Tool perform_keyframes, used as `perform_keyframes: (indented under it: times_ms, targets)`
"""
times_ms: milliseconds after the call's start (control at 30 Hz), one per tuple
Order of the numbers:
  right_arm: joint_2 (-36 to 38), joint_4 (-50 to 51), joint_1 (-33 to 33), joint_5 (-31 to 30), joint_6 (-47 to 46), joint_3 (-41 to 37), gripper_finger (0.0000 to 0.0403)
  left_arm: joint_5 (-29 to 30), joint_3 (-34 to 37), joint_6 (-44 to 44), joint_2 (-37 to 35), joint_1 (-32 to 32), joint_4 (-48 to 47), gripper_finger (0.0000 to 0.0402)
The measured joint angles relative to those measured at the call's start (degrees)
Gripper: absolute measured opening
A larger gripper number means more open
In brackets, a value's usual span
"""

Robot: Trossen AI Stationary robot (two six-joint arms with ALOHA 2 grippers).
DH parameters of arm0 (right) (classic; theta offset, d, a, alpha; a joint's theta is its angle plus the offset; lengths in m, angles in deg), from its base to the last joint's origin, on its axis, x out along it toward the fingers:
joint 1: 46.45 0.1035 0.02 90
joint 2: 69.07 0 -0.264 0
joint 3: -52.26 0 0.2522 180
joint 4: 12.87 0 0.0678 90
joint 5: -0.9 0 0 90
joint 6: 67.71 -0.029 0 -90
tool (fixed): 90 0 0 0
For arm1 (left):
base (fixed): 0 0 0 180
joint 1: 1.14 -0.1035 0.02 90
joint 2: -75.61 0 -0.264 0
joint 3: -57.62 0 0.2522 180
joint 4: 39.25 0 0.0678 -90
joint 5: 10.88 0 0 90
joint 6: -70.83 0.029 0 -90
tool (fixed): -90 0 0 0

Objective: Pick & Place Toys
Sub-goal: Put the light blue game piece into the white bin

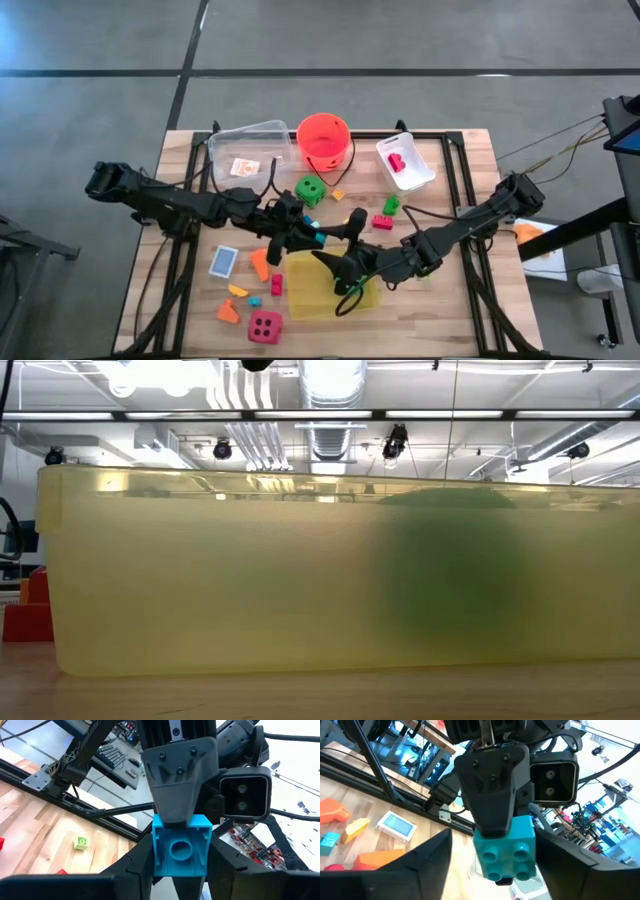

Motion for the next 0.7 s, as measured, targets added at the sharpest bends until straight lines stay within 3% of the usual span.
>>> perform_keyframes:
  times_ms: [100, 200, 500, 700]
  targets:
    - [0.0, -0.1, 0.0, 0.0, -0.1, -0.1, 0.0287, 0.0, 0.0, 0.0, 0.0, 0.0, 0.0, 0.0124]
    - [0.0, -0.2, 0.0, 0.0, 0.2, 0.1, 0.028, -0.1, -0.1, 0.0, -0.1, 0.0, 0.0, 0.0124]
    - [-0.1, -3.0, -0.1, -1.9, 3.3, 0.1, 0.0148, -0.5, -0.2, -0.7, -0.2, 0.0, -0.1, 0.0124]
    - [-0.2, -4.5, 0.2, -1.9, 5.4, 0.1, 0.0138, -0.6, -0.2, -1.0, -0.2, 0.0, 0.0, 0.0124]
